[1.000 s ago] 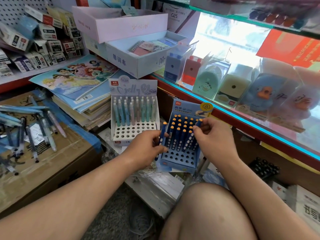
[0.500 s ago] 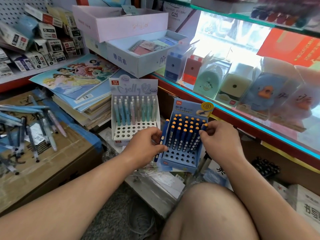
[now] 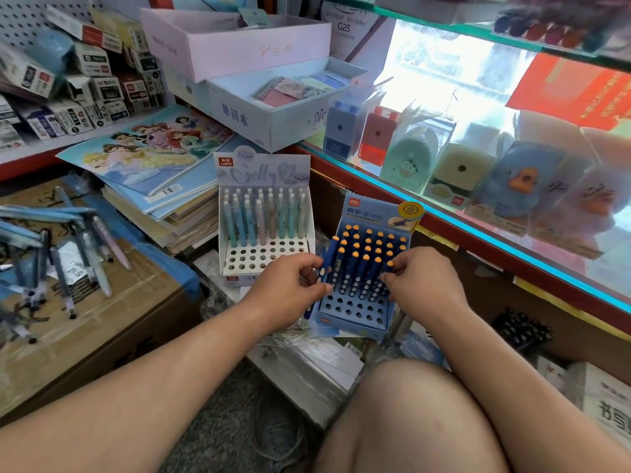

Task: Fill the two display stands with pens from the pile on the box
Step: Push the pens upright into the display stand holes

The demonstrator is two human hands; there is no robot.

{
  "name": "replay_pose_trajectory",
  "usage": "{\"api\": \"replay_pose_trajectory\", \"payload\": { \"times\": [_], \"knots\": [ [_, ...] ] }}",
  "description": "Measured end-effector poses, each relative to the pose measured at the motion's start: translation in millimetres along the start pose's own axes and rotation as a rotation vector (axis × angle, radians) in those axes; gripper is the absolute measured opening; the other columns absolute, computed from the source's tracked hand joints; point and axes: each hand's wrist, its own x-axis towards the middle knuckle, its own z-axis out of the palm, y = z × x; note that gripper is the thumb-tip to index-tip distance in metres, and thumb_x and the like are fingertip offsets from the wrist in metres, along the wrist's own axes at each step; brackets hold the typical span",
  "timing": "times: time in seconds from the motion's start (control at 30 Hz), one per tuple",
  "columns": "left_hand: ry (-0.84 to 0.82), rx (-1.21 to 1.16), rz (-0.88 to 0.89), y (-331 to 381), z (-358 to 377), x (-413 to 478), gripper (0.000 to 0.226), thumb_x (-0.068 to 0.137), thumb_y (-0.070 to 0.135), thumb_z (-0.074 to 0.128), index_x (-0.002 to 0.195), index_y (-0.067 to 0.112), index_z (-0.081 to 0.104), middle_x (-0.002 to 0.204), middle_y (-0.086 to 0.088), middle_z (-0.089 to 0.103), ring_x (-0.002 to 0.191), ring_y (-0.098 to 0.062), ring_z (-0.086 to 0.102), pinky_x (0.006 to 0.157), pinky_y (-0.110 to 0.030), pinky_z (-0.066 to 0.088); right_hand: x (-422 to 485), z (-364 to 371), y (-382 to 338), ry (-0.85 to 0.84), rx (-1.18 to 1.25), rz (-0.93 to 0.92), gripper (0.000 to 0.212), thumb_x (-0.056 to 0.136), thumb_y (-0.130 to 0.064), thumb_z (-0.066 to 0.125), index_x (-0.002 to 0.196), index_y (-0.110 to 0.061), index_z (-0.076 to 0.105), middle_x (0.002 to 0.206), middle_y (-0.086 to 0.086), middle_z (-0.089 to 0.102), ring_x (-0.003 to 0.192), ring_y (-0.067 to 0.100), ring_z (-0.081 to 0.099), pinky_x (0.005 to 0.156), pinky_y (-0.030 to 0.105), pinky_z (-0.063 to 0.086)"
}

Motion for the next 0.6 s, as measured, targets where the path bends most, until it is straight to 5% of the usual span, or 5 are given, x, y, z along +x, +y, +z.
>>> {"api": "replay_pose_trajectory", "payload": {
  "times": [0.3,0.4,0.5,0.6],
  "knots": [
    [-0.005,-0.023,0.005,-2,1,2,0.047,0.091,0.025,0.077,0.135,0.019,0.062,0.091,0.002,0.068,0.090,-0.018,0.070,0.089,-0.044,0.058,-4,-5,-1,-0.081,-0.015,0.076,0.021,0.088,-0.041,0.076,0.078,-0.024,0.068,0.074,-0.003,0.071,0.072,0.017,0.069,0.070,0.042,0.062],
    [-0.007,-0.046,0.023,-2,1,2,0.043,0.090,0.024,0.078,0.131,0.022,0.063,0.092,0.004,0.067,0.087,-0.014,0.068,0.085,-0.036,0.059,-12,-15,-5,0.015,0.011,0.064,0.029,0.086,-0.048,0.076,0.075,-0.024,0.065,0.073,-0.004,0.068,0.072,0.016,0.065,0.065,0.039,0.057],
    [-0.005,-0.084,0.055,2,3,1,0.026,0.087,0.022,0.081,0.105,0.031,0.064,0.091,0.002,0.067,0.084,-0.014,0.066,0.080,-0.033,0.060,-23,-16,-16,0.010,0.349,-0.071,0.020,0.087,-0.043,0.078,0.084,-0.025,0.069,0.074,-0.002,0.071,0.069,0.014,0.069,0.064,0.035,0.060],
    [-0.052,-0.133,0.109,6,7,1,0.024,0.086,0.020,0.082,0.104,0.031,0.071,0.088,0.000,0.069,0.081,-0.020,0.068,0.078,-0.042,0.061,-29,-12,-26,-0.130,0.674,-0.140,0.017,0.087,-0.031,0.078,0.100,-0.020,0.072,0.080,0.001,0.076,0.071,0.016,0.073,0.061,0.030,0.061]
  ]
}}
